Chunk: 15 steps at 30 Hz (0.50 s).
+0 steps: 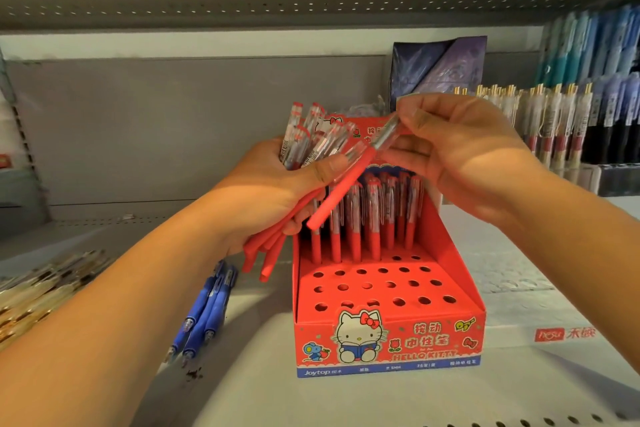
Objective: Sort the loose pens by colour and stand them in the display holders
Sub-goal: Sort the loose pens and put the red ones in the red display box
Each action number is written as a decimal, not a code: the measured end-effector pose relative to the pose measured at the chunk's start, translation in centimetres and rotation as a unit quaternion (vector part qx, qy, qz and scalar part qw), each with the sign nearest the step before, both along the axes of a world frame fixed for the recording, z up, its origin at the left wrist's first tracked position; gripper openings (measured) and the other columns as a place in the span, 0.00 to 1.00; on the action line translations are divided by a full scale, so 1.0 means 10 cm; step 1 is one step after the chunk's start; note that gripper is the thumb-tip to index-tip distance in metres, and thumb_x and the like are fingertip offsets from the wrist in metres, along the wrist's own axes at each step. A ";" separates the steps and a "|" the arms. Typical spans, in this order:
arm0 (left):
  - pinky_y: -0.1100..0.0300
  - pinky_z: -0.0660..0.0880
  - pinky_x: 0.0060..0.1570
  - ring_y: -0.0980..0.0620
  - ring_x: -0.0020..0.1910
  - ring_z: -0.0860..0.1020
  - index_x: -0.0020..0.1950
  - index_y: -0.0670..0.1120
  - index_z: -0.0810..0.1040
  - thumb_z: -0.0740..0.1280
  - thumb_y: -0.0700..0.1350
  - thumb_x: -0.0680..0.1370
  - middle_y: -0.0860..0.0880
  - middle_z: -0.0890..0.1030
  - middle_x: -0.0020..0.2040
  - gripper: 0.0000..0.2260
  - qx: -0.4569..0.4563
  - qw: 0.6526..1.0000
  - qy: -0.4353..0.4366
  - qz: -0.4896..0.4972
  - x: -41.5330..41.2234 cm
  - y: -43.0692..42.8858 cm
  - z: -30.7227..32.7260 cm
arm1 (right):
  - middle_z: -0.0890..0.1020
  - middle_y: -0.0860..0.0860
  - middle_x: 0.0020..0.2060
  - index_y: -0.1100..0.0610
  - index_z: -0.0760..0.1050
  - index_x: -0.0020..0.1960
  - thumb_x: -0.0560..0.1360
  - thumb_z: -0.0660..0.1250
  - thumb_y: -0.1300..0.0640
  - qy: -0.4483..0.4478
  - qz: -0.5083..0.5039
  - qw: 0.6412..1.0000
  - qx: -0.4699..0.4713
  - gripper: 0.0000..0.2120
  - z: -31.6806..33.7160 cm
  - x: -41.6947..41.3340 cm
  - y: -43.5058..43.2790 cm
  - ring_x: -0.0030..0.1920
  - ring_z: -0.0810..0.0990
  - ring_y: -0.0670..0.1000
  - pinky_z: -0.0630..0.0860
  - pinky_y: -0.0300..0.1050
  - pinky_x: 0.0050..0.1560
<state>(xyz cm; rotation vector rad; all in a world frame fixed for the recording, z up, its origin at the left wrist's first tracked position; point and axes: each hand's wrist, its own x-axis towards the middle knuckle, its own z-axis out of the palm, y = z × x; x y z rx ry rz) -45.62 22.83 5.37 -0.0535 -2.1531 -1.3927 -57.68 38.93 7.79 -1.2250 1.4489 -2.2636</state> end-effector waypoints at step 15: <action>0.62 0.68 0.21 0.52 0.22 0.71 0.32 0.54 0.80 0.75 0.54 0.70 0.48 0.78 0.28 0.10 0.064 0.996 0.051 0.037 -0.03 -0.05 0.01 | 0.82 0.49 0.43 0.47 0.76 0.42 0.77 0.68 0.63 0.260 -0.247 0.910 0.208 0.11 0.00 -0.11 0.03 0.34 0.84 0.48 0.77 0.33 0.30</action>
